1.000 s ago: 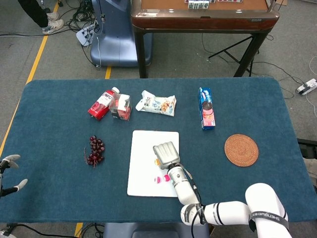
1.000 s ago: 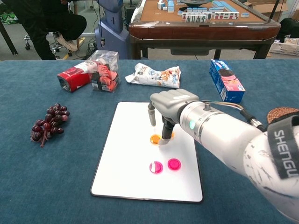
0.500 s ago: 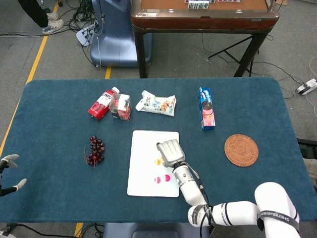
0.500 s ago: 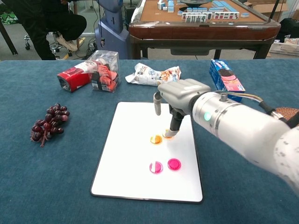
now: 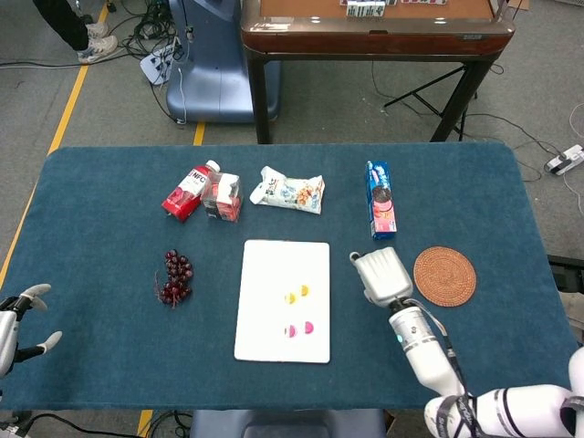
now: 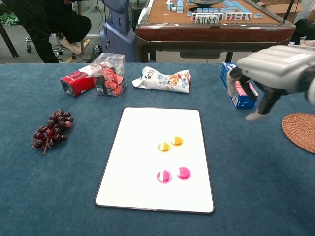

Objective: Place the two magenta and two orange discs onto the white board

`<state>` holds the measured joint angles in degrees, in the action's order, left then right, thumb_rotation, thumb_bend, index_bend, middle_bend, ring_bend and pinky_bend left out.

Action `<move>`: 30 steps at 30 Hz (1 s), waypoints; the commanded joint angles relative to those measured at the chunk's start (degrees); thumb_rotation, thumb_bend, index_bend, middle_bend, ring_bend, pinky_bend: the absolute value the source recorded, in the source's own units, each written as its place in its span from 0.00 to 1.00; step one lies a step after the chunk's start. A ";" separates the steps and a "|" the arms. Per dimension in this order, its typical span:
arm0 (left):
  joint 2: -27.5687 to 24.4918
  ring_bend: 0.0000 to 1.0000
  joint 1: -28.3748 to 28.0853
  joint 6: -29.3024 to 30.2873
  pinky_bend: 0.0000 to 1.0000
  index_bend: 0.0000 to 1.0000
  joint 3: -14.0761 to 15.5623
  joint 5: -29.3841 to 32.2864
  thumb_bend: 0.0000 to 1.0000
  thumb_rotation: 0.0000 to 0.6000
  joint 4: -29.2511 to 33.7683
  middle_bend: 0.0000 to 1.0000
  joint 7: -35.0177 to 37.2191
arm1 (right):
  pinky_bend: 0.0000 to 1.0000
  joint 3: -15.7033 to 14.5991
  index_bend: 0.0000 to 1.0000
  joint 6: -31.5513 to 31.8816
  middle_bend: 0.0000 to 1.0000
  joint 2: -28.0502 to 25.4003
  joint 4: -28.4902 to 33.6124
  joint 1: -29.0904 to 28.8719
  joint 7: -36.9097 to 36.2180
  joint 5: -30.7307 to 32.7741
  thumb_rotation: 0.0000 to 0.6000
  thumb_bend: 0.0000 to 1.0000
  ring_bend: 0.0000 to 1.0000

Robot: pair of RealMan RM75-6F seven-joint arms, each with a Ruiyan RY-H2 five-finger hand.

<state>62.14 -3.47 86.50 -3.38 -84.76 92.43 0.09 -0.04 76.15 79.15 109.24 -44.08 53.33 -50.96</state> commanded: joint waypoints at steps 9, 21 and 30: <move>0.65 0.39 0.18 1.63 0.54 0.29 0.44 -1.90 0.03 1.00 -0.27 0.47 -1.29 | 0.37 -10.55 0.40 13.07 0.43 -9.39 -4.20 16.39 -14.14 -20.45 1.00 0.12 0.39; 0.86 0.39 0.06 1.24 0.54 0.29 1.12 -2.61 0.03 1.00 0.51 0.47 -3.22 | 0.37 -11.13 0.40 20.53 0.43 -8.15 -14.16 29.58 -27.02 -25.98 1.00 0.12 0.39; 1.85 0.39 -0.68 -0.23 0.54 0.29 1.39 -2.52 0.03 1.00 0.18 0.47 -4.29 | 0.37 -6.96 0.40 19.63 0.43 -10.65 -14.80 32.07 -31.14 -26.67 1.00 0.12 0.38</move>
<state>63.91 -4.09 86.40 -2.02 -87.39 92.66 -4.18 -7.71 96.75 69.04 94.51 -12.42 22.87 -78.10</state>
